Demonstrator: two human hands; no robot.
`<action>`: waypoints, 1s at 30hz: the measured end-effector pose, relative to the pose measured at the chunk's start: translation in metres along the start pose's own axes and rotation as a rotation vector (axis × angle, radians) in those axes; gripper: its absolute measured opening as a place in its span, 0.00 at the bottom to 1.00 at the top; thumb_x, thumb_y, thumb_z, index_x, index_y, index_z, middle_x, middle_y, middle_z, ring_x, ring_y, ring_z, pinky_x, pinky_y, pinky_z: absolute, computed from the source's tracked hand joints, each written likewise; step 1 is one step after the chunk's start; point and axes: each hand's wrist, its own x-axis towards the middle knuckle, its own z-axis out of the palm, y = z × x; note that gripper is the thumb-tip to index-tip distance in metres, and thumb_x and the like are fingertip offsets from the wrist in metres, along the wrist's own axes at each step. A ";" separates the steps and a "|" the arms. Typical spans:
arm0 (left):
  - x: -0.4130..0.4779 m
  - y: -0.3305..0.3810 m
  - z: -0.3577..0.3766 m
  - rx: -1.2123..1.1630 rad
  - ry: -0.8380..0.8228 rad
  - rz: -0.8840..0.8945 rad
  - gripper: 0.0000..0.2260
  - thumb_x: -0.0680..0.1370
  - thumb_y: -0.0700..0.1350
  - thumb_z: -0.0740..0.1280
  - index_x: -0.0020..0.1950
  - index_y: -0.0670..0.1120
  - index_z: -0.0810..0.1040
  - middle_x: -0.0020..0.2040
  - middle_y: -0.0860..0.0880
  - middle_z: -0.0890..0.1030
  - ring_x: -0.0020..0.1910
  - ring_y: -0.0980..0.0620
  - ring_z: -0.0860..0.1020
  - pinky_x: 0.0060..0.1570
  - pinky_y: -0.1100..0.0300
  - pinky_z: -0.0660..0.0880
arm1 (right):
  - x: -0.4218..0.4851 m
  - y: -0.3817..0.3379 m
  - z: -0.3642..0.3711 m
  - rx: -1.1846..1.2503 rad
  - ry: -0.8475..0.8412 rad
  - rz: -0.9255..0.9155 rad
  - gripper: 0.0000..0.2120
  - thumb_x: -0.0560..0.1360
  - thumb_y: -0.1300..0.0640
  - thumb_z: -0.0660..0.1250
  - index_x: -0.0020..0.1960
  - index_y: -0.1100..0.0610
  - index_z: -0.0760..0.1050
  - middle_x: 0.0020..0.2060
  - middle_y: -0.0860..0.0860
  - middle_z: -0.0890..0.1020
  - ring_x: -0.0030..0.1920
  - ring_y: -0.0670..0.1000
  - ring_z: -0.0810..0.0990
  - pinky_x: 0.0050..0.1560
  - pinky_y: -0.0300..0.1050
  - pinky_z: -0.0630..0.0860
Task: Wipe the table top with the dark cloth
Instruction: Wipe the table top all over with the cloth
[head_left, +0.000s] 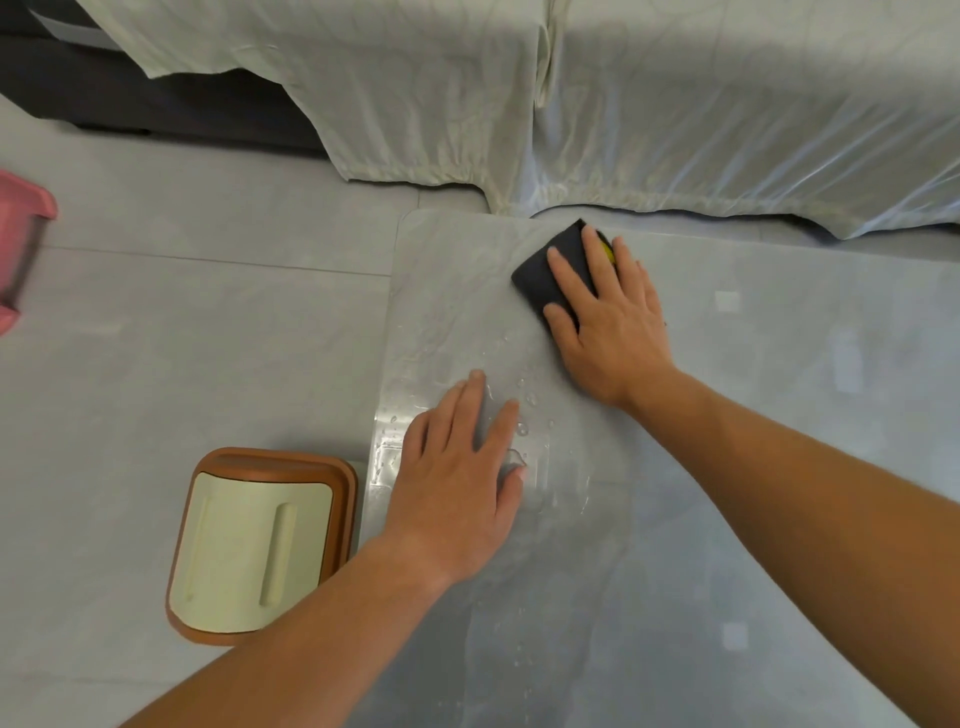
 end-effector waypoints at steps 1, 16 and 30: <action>-0.001 0.000 0.001 -0.006 0.008 0.001 0.27 0.83 0.59 0.48 0.80 0.53 0.45 0.81 0.46 0.39 0.79 0.48 0.38 0.73 0.53 0.36 | 0.010 -0.001 -0.001 0.014 0.008 0.038 0.28 0.83 0.39 0.47 0.81 0.44 0.49 0.82 0.51 0.45 0.81 0.59 0.43 0.80 0.57 0.44; -0.028 0.001 0.016 -0.040 0.027 -0.054 0.29 0.81 0.60 0.47 0.79 0.50 0.46 0.81 0.43 0.41 0.79 0.47 0.35 0.77 0.48 0.37 | 0.030 -0.046 0.005 0.016 0.021 0.058 0.29 0.83 0.39 0.46 0.82 0.45 0.48 0.82 0.53 0.45 0.80 0.61 0.44 0.79 0.60 0.44; -0.040 -0.003 0.020 -0.019 0.034 -0.045 0.29 0.82 0.58 0.50 0.81 0.47 0.50 0.82 0.43 0.41 0.79 0.47 0.35 0.78 0.48 0.41 | -0.023 -0.020 0.011 0.021 0.028 0.004 0.28 0.83 0.41 0.48 0.81 0.46 0.51 0.82 0.52 0.47 0.81 0.59 0.45 0.79 0.59 0.45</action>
